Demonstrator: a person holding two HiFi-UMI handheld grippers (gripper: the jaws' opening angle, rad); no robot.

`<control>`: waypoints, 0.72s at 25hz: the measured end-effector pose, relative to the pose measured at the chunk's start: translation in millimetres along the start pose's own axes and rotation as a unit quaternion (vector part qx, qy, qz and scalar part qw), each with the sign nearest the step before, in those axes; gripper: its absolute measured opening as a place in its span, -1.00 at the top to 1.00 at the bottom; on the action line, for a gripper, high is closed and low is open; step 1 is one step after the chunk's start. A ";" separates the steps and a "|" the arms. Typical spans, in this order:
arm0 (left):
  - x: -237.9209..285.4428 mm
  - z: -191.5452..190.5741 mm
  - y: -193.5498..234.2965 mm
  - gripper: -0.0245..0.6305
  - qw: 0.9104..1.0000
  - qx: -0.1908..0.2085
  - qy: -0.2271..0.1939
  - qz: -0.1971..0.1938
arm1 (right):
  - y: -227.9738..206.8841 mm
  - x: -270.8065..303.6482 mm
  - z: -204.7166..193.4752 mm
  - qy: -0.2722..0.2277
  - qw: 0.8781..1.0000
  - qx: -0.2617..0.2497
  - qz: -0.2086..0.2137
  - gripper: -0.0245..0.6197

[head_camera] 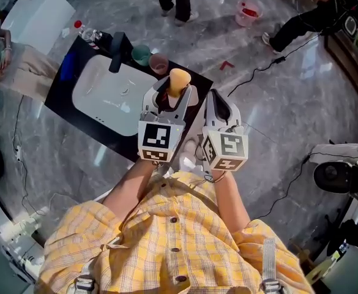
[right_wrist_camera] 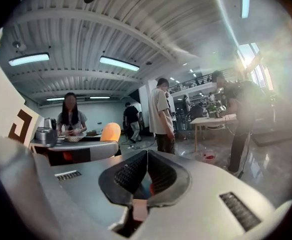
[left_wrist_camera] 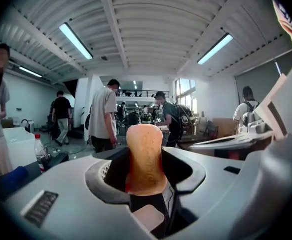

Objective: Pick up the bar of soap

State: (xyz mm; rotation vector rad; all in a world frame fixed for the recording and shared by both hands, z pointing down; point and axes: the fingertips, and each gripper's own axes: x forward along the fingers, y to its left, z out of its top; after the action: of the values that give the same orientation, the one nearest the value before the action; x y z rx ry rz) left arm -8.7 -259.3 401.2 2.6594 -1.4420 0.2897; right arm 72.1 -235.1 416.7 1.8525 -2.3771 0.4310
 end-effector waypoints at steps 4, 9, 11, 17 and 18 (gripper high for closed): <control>-16.6 22.4 -5.0 0.30 0.999 -0.005 -0.040 0.003 | 1.6 -8.9 9.3 -0.014 1.000 -0.004 -0.003 0.86; -34.7 40.2 -6.1 0.30 0.998 0.002 -0.067 0.007 | 9.5 -14.6 17.0 -0.021 1.000 -0.011 -0.002 0.86; -38.9 41.0 -5.0 0.30 0.997 0.008 -0.073 0.010 | 13.5 -14.4 17.5 -0.024 1.000 -0.015 0.000 0.86; -43.8 44.1 3.8 0.30 0.995 0.004 -0.096 0.016 | 27.1 -10.2 16.1 -0.020 0.999 -0.024 0.010 0.86; -44.5 45.3 4.5 0.30 0.995 0.004 -0.097 0.016 | 28.2 -10.0 16.8 -0.019 0.999 -0.025 0.011 0.86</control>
State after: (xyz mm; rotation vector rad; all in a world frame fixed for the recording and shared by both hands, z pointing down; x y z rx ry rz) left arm -30.8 -233.5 347.3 2.7375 -1.5408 0.0395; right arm 49.2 -224.1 393.7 1.8309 -2.4126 0.3367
